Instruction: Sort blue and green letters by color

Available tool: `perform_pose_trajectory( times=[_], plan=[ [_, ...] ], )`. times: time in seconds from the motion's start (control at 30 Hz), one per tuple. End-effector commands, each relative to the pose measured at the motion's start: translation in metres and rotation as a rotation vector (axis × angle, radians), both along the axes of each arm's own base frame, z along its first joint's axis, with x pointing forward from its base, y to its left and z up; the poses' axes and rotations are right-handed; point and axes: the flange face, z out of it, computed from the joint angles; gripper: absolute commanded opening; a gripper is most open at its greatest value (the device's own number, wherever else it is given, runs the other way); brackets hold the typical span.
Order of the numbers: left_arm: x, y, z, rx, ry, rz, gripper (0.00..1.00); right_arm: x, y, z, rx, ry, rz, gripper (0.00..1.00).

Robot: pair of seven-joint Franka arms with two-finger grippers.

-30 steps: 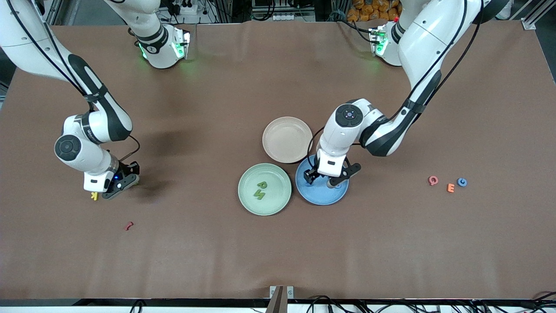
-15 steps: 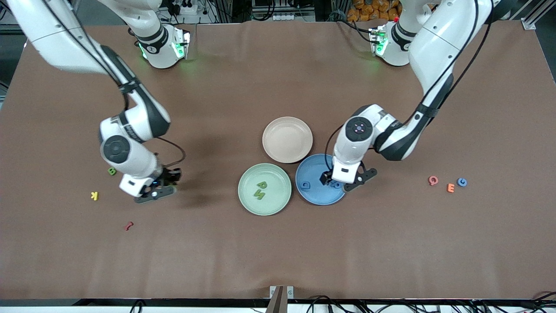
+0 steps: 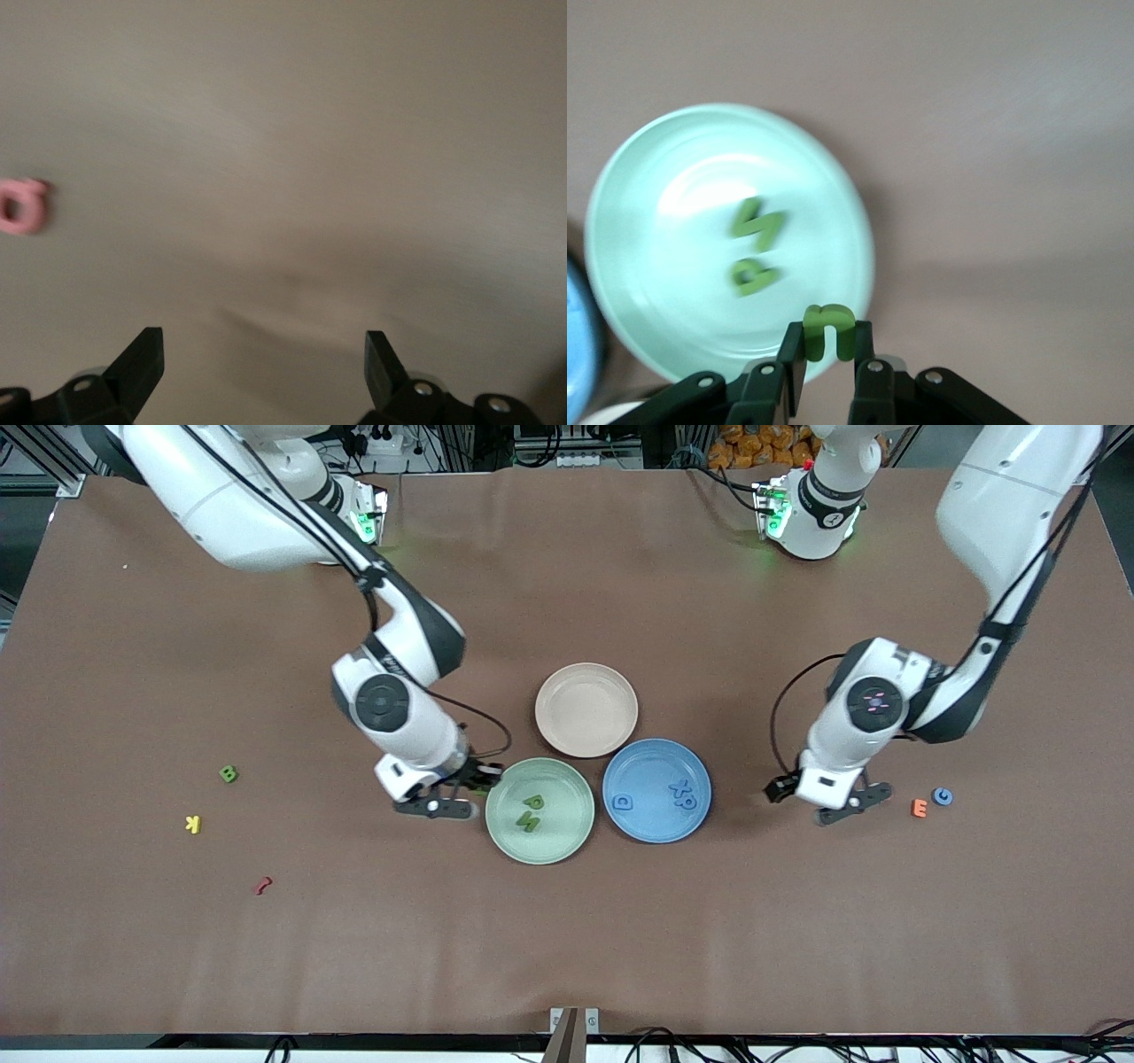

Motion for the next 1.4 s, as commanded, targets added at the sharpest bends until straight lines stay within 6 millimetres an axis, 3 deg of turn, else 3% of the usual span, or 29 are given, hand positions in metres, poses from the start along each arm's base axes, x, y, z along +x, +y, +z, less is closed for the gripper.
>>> perform_pose_trajectory(
  times=[0.0,0.1,0.13,0.17,0.27,0.43,0.6,0.8,1.0,1.13,1.37],
  plan=[
    [-0.007,0.063,0.007,0.028,0.021,-0.096,1.0,0.004,0.047,-0.023,0.034,0.035,-0.109,0.0],
    [-0.007,0.103,0.005,0.035,0.042,-0.171,1.0,0.001,0.065,-0.032,0.037,0.042,-0.142,0.03],
    [-0.008,0.116,0.005,0.037,0.047,-0.19,1.0,0.002,0.067,-0.033,0.037,0.042,-0.155,0.21],
    [-0.008,0.13,0.006,0.038,0.052,-0.215,1.0,0.001,0.068,-0.036,0.037,0.047,-0.173,0.47],
    [-0.01,0.166,0.003,0.037,0.072,-0.304,1.0,0.002,0.067,-0.036,0.034,0.044,-0.188,1.0],
    [-0.017,0.234,0.002,0.029,0.092,-0.452,1.0,0.008,0.053,-0.038,0.01,0.041,-0.192,1.0],
    [-0.005,0.27,0.004,0.022,0.076,-0.551,1.0,0.015,0.028,-0.032,-0.015,0.064,-0.216,1.0],
    [0.013,0.287,-0.007,0.004,0.055,-0.593,1.0,0.026,-0.072,0.002,-0.1,0.177,-0.261,1.0],
    [0.027,0.304,-0.019,-0.011,0.037,-0.616,1.0,0.03,-0.167,0.035,-0.163,0.194,-0.049,1.0],
    [0.028,0.3,-0.027,-0.024,0.04,-0.62,1.0,0.027,-0.226,0.045,-0.182,0.219,0.051,1.0],
    [0.025,0.299,-0.035,-0.034,0.052,-0.626,1.0,0.015,-0.325,0.032,-0.208,0.23,0.234,1.0]
  ],
)
